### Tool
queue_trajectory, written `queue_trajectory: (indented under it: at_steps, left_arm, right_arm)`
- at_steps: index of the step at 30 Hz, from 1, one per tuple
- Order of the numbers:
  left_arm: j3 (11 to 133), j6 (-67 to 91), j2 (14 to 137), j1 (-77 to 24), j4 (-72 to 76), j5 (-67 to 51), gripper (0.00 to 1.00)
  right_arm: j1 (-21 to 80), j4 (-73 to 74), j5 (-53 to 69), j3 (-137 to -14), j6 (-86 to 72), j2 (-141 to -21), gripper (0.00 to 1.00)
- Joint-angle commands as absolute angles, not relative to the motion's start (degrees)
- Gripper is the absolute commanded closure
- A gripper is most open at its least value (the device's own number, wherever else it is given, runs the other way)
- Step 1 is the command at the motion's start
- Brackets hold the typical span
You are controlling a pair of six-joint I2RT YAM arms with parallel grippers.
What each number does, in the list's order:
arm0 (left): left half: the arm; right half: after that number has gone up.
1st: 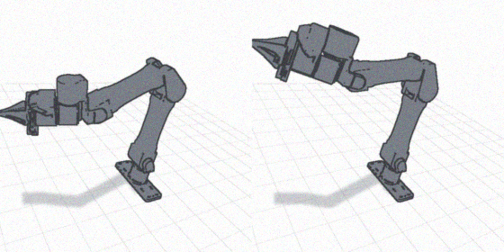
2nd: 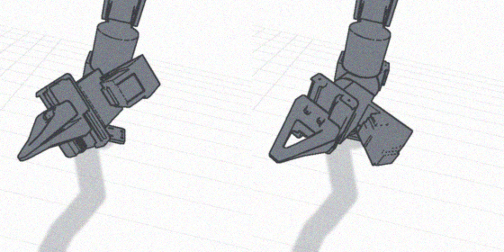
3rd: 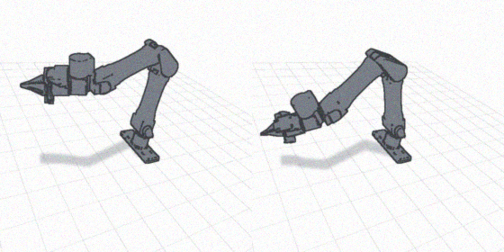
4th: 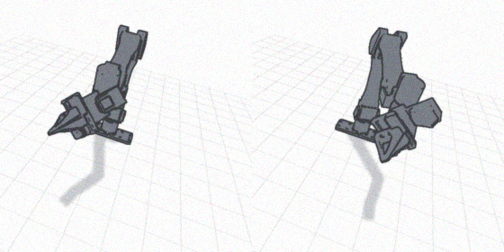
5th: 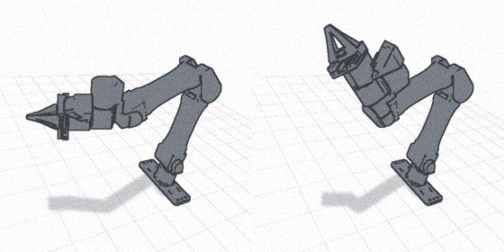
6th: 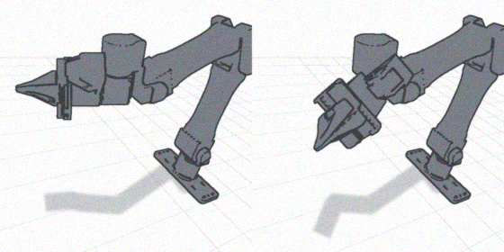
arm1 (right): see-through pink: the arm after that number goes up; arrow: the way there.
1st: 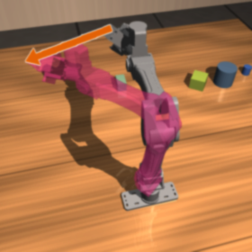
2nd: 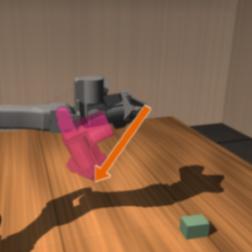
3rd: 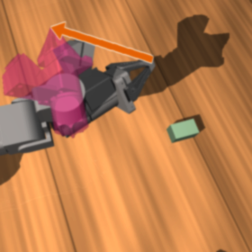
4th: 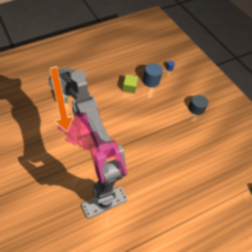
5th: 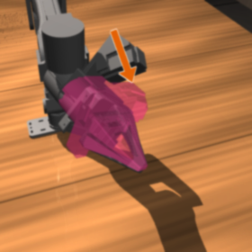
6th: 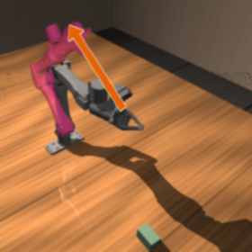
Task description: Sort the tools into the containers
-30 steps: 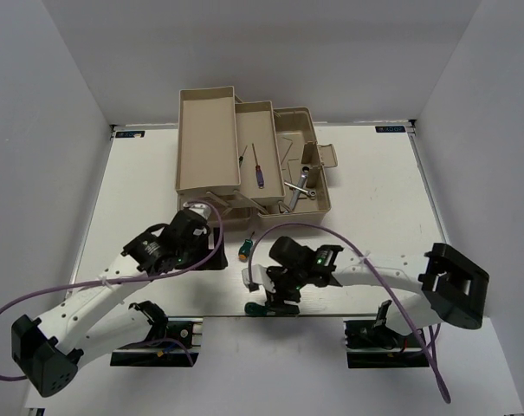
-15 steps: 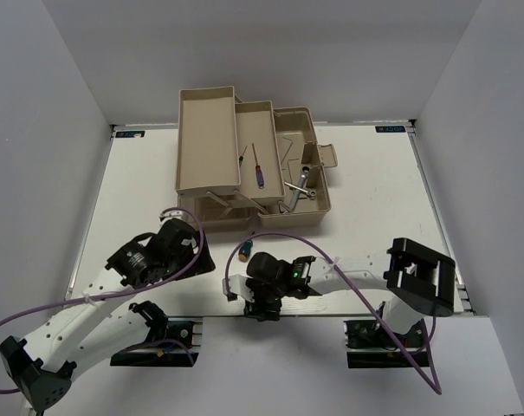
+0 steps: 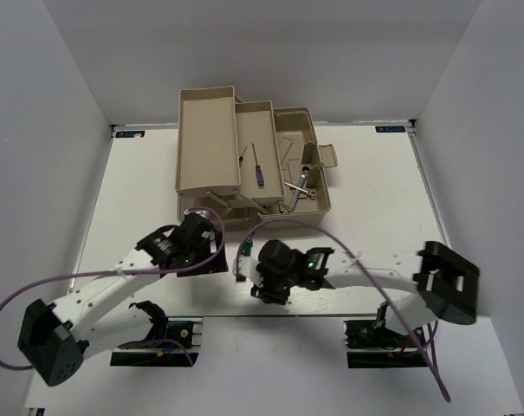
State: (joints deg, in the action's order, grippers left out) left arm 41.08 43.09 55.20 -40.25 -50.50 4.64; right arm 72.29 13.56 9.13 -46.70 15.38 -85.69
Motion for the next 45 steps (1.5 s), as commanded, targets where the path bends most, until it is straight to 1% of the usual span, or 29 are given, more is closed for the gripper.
queue_trajectory:
  at_steps: [1, 2, 6, 10, 12, 16, 19, 20, 21, 22, 24, 25, 26, 27, 28, 29, 30, 31, 32, 33, 34, 35, 36, 39, 40, 41, 43, 44, 45]
  left_arm:
    - [42.01, 38.41, 59.75, -40.43, -42.73, 2.64, 0.03]
    - [42.62, 37.1, 60.9, -40.43, -41.67, 2.64, 0.03]
    - [43.15, 33.33, 66.17, -40.43, -35.52, 1.49, 0.03]
    - [44.55, 28.84, 71.44, -40.43, -29.37, 0.01, 0.03]
    - [45.95, 27.25, 73.55, -40.43, -26.64, -0.78, 0.03]
    - [47.9, 24.97, 78.3, -40.43, -23.56, -2.63, 0.04]
    - [49.21, 24.96, 79.62, -40.43, -22.85, -2.64, 0.04]
    - [49.22, 24.96, 79.63, -40.95, -22.85, -2.64, 0.04]
    - [49.22, 24.96, 79.63, -40.96, -22.85, -2.64, 0.04]
    - [49.22, 24.96, 79.63, -40.96, -22.85, -2.64, 0.04]
    - [48.69, 24.96, 79.63, -40.96, -22.85, -2.11, 0.04]
    - [48.0, 24.96, 79.63, -40.96, -23.46, -2.11, 0.05]
    - [47.38, 24.96, 78.93, -41.48, -23.47, -1.59, 0.06]
    - [47.37, 24.96, 78.93, -41.48, -23.47, -1.58, 0.06]
    - [46.5, 25.48, 78.23, -41.48, -23.47, -1.58, 0.06]
    - [45.8, 25.49, 77.53, -41.48, -23.47, -1.06, 0.06]
    - [45.79, 26.1, 77.52, -42.09, -23.47, -1.05, 0.06]
    - [45.79, 26.1, 77.52, -42.1, -23.47, -0.53, 0.06]
    - [45.18, 26.1, 77.52, -42.62, -23.47, -0.53, 0.06]
    - [45.18, 26.89, 77.0, -42.63, -24.16, 0.17, 0.06]
    - [44.65, 27.5, 76.99, -43.24, -24.17, 0.7, 0.06]
    - [44.65, 27.51, 76.21, -43.24, -24.17, 0.7, 0.06]
    - [44.04, 28.03, 76.2, -43.24, -24.69, 1.31, 0.06]
    - [43.33, 29.17, 74.62, -44.38, -25.22, 2.63, 0.06]
    - [42.81, 29.18, 73.84, -44.38, -25.22, 3.16, 0.06]
    - [42.28, 29.18, 73.31, -44.38, -25.22, 3.16, 0.06]
    - [42.28, 29.7, 73.3, -45.0, -25.22, 3.69, 0.07]
    - [42.28, 29.71, 73.3, -45.0, -25.22, 4.3, 0.07]
    - [42.28, 29.71, 74.08, -45.61, -25.22, 4.31, 0.07]
  right_arm:
    - [67.95, 20.19, 7.03, -44.57, 13.97, -77.27, 1.0]
    - [67.16, 21.0, 6.77, -43.52, 13.89, -71.34, 1.0]
    - [61.89, 26.53, 5.36, -42.71, 14.15, -61.28, 1.0]
    - [58.02, 29.27, 1.25, -45.26, 12.66, -57.48, 1.0]
    - [54.94, 29.0, -2.09, -48.59, 11.87, -56.78, 1.0]
    - [48.88, 28.57, -2.82, -59.84, 7.92, -58.97, 1.0]
    - [45.36, 24.1, -1.06, -67.31, 5.8, -63.79, 1.0]
    - [44.74, 22.95, 1.99, -68.98, 5.19, -65.11, 1.0]
    - [43.17, 19.98, 2.98, -73.52, 4.4, -66.43, 1.0]
    - [42.81, 18.99, 6.03, -75.39, 4.05, -71.32, 1.0]
    - [41.49, 17.58, 7.99, -81.1, 0.47, -75.21, 1.0]
    - [41.31, 17.06, 12.96, -85.65, -1.47, -82.37, 1.0]
    - [41.13, 16.79, 14.66, -90.3, -3.58, -84.79, 1.0]
    - [41.05, 15.57, 16.77, -92.27, -6.04, -88.99, 1.0]
    - [41.04, 13.9, 21.4, -97.33, -7.2, -91.12, 1.0]
    - [41.31, 11.54, 22.31, -98.69, -8.34, -96.54, 1.0]
    - [41.48, 10.12, 23.11, -100.01, -8.78, -98.51, 1.0]
    - [41.66, 7.76, 24.68, -104.2, -10.53, -100.27, 1.0]
    - [41.75, 6.95, 24.78, -106.24, -11.33, -105.94, 1.0]
    - [41.92, 6.86, 24.96, -108.26, -12.21, -108.17, 1.0]
    - [41.84, 6.68, 25.05, -114.81, -13.61, -110.19, 1.0]
    - [41.92, 7.46, 24.61, -116.96, -14.23, -115.87, 1.0]
    - [41.84, 7.82, 24.35, -120.9, -14.59, -117.49, 1.0]
    - [41.84, 6.77, 23.03, -123.84, -13.37, -121.55, 1.0]
    - [41.92, 6.42, 23.11, -123.84, -12.84, -121.99, 0.95]
    - [41.92, 6.59, 23.29, -123.66, -12.22, -122.08, 0.68]
    - [41.84, 7.47, 25.39, -122.61, -11.69, -121.29, 0.43]
    - [41.57, 7.56, 25.92, -121.39, -10.99, -120.68, 0.26]
    - [41.49, 7.3, 26.36, -119.46, -10.81, -120.15, 0.22]
